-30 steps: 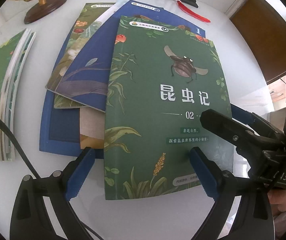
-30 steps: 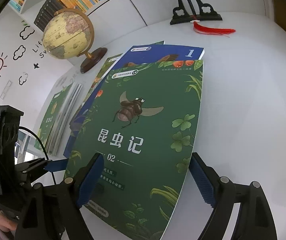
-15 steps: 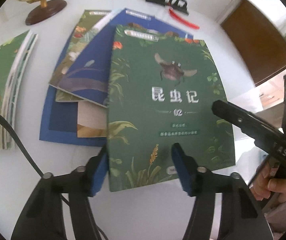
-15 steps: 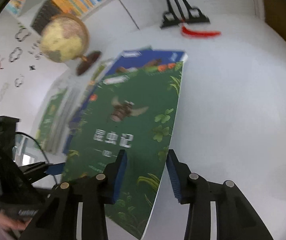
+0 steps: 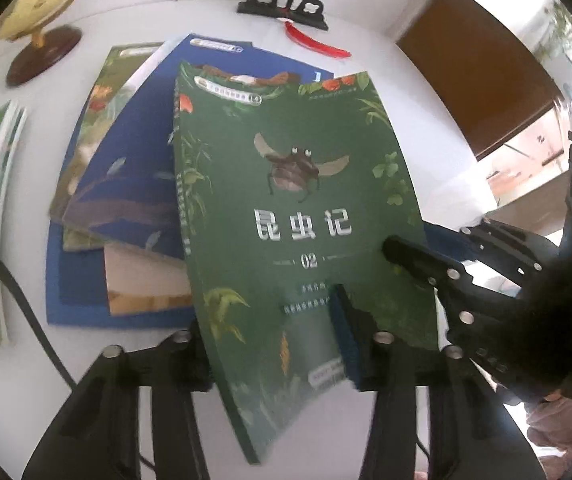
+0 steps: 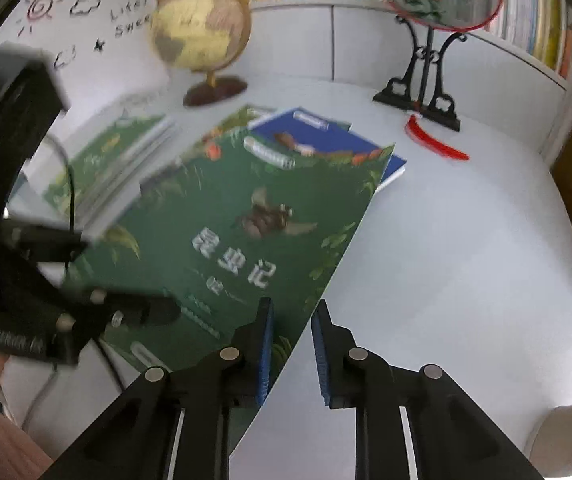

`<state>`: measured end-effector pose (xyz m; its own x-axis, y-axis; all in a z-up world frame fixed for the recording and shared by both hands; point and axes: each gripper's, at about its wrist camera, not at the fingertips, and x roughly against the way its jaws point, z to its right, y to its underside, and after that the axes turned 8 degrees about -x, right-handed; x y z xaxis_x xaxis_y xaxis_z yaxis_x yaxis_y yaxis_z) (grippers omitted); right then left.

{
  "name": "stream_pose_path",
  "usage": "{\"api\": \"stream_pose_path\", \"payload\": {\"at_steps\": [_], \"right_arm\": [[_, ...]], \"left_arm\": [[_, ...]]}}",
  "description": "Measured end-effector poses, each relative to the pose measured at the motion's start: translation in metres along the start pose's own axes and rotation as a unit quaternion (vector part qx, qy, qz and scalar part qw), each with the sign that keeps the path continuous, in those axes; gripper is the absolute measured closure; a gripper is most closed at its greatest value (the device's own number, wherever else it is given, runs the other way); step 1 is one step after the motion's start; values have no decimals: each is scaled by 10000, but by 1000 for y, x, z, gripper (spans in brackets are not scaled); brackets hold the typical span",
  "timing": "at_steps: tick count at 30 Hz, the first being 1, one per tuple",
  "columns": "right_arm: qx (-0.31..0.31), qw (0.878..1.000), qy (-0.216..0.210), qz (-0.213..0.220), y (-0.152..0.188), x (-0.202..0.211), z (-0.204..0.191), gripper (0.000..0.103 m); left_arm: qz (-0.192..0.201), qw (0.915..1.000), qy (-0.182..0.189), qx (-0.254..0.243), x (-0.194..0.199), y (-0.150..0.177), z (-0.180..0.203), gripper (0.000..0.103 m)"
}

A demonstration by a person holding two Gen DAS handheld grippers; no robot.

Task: Organize books

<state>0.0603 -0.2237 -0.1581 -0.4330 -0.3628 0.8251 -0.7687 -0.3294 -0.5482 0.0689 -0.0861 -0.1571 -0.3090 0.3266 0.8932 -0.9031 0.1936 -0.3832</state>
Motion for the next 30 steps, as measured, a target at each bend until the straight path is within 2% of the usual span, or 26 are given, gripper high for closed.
{"api": "stream_pose_path", "payload": {"at_steps": [2, 6, 20, 30], "right_arm": [[-170, 9998, -136, 32, -1, 4, 9, 85], [36, 9997, -121, 220, -4, 17, 5, 85], [152, 9984, -171, 518, -23, 37, -28, 85], [323, 9972, -165, 653, -48, 35, -72, 85]], "left_arm": [[103, 9997, -132, -171, 7, -3, 5, 67], [235, 9975, -437, -503, 18, -4, 12, 69], [592, 9969, -363, -357, 60, -6, -13, 69], [758, 9959, -439, -243, 89, -2, -55, 69]]}}
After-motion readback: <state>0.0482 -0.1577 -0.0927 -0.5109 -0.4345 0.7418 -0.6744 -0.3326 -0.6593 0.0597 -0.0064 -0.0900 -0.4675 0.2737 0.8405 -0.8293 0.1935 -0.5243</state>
